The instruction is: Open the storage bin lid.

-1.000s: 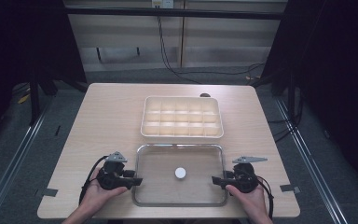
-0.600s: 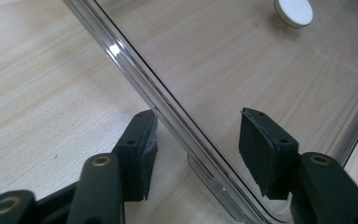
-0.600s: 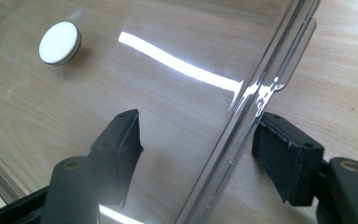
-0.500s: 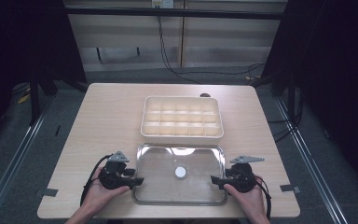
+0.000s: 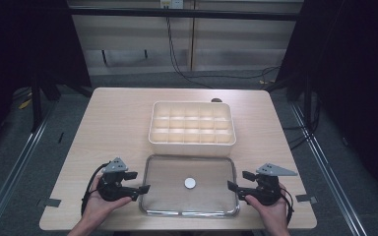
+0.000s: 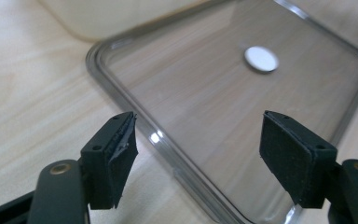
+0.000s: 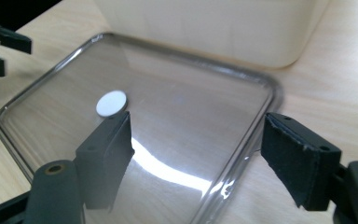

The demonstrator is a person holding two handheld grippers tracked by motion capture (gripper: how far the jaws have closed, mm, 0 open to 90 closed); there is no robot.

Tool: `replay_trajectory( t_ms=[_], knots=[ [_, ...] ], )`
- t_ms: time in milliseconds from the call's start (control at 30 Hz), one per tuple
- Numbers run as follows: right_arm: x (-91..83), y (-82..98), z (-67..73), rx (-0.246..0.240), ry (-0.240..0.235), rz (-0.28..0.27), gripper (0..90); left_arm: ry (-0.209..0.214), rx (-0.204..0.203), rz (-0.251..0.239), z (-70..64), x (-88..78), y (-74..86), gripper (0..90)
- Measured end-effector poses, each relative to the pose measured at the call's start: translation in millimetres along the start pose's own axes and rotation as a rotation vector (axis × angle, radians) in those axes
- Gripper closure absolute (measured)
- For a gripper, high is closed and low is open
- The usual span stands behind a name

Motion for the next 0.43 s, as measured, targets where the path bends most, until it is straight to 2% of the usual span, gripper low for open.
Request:
replay_trajectory(
  t_ms=[133,233,300,433],
  knots=[
    [-16.5,-7.1,2.1,-0.007,0.010,-0.076,21.7,-0.010,-0.021,-0.059,1.5,-18.7,1.8,26.7],
    [-27.2,-13.2,2.2,-0.027,0.029,-0.120,20.3,-0.036,-0.028,-0.077,6.3,-31.7,6.7,26.2],
    [-32.2,-15.9,-0.1,-0.027,0.049,-0.129,18.4,-0.031,-0.064,-0.081,8.8,-37.5,11.9,26.9],
    [-35.4,-13.7,-9.2,-0.018,0.047,-0.124,16.1,-0.047,-0.091,-0.100,16.1,-40.3,11.6,26.4]
  ],
)
Point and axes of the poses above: each handheld gripper's, and its own axes: x roughly forward along the jaws, y roughly out of its underside, z roughly to its left, the point moved 7 cm from there along x, roughly forward along the jaws, and after that the axes turned 6 degrees about -x, right-handed, at the moved point
